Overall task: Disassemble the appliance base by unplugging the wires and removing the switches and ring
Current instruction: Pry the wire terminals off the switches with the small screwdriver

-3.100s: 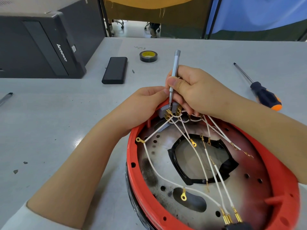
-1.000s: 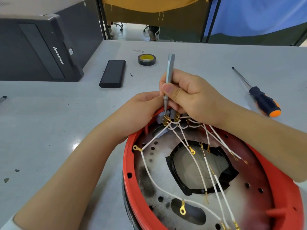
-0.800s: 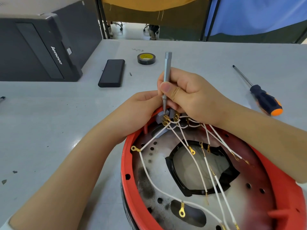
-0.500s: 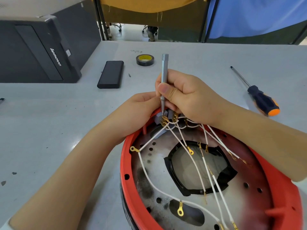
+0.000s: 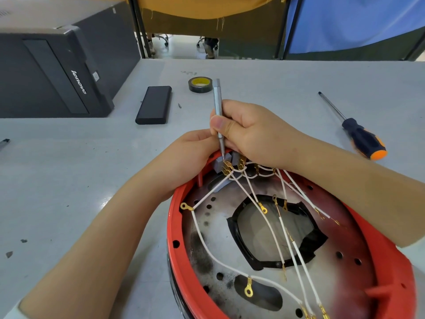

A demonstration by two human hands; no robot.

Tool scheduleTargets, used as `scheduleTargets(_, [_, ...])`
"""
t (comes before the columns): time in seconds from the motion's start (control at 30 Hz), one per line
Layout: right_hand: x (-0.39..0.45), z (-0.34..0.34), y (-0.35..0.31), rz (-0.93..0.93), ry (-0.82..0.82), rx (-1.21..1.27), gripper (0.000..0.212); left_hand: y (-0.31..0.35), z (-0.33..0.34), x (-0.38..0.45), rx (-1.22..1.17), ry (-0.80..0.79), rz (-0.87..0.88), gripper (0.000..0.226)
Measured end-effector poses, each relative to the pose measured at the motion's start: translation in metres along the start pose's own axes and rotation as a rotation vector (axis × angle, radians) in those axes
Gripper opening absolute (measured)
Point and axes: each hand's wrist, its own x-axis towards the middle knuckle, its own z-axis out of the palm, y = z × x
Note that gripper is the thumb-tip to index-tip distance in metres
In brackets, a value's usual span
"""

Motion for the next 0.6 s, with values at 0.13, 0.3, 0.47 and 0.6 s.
scheduleTargets(0.13, [-0.009,0.000,0.003,-0.027,0.021,0.155,0.023,-0.002,-0.001,0.001,0.020,-0.014,0.061,0.043])
scheduleTargets(0.3, [-0.008,0.000,0.006,-0.043,0.017,0.068,0.023,-0.003,-0.001,0.002,0.036,-0.010,0.074,0.041])
scheduleTargets(0.47, [-0.002,0.001,0.002,-0.009,0.023,0.010,0.025,-0.001,0.000,0.000,0.020,0.014,0.041,0.043])
scheduleTargets(0.6, [0.005,0.000,-0.004,0.035,-0.005,-0.101,0.027,0.001,0.000,-0.001,0.016,0.042,0.033,0.033])
